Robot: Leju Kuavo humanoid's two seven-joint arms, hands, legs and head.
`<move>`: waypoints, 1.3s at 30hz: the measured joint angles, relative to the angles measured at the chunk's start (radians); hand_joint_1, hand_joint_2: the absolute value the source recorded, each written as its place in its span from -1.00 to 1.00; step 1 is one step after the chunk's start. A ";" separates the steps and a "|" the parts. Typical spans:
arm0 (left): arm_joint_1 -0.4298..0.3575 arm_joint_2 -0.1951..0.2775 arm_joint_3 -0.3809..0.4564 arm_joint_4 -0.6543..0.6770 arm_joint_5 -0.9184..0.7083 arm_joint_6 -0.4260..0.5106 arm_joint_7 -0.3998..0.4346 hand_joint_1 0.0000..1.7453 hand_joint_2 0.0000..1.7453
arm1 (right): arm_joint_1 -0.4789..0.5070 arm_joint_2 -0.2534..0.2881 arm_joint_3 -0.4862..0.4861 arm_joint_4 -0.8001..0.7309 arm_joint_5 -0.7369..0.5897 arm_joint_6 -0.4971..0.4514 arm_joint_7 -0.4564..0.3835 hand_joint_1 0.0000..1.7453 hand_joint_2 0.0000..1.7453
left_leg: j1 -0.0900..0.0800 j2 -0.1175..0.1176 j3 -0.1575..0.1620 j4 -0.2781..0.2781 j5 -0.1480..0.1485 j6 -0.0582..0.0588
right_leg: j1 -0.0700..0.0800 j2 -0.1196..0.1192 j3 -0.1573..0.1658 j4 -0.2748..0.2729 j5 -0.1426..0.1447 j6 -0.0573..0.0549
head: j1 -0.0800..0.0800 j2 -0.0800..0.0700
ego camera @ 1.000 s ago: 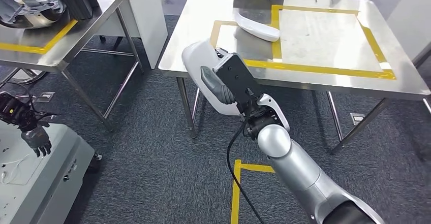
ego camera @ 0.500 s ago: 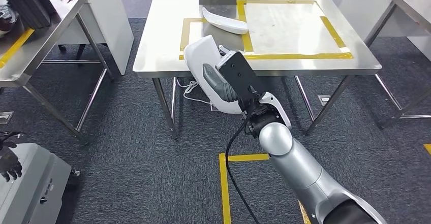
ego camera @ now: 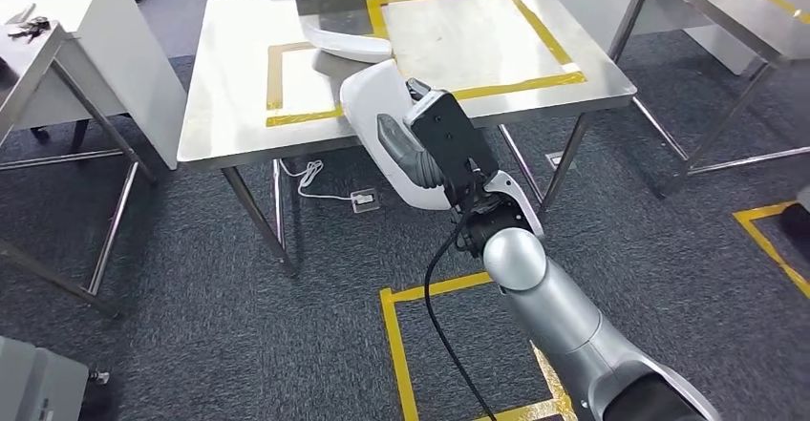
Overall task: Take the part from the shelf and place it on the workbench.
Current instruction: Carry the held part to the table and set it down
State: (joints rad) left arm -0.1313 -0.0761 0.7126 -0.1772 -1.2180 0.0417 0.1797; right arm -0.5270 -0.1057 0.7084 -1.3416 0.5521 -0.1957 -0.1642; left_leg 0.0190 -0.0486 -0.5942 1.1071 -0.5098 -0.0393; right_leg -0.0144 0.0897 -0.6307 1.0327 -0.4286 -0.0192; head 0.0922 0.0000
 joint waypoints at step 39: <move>-0.008 -0.002 0.001 0.002 -0.012 0.003 0.009 -1.00 1.00 | 0.004 0.017 -0.003 -0.022 0.101 -0.009 0.021 1.00 1.00 | 0.003 0.021 0.037 -0.078 0.015 0.043 | -0.001 -0.062 -0.087 0.132 -0.057 0.053 | 0.007 0.000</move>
State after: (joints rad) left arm -0.1389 -0.0776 0.7134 -0.1757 -1.2295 0.0451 0.1884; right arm -0.5226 -0.0891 0.7057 -1.3634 0.6532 -0.2047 -0.1432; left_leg 0.0220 -0.0275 -0.5571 1.0287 -0.4944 0.0038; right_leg -0.0153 0.0279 -0.7175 1.1646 -0.4859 0.0341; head 0.0992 0.0000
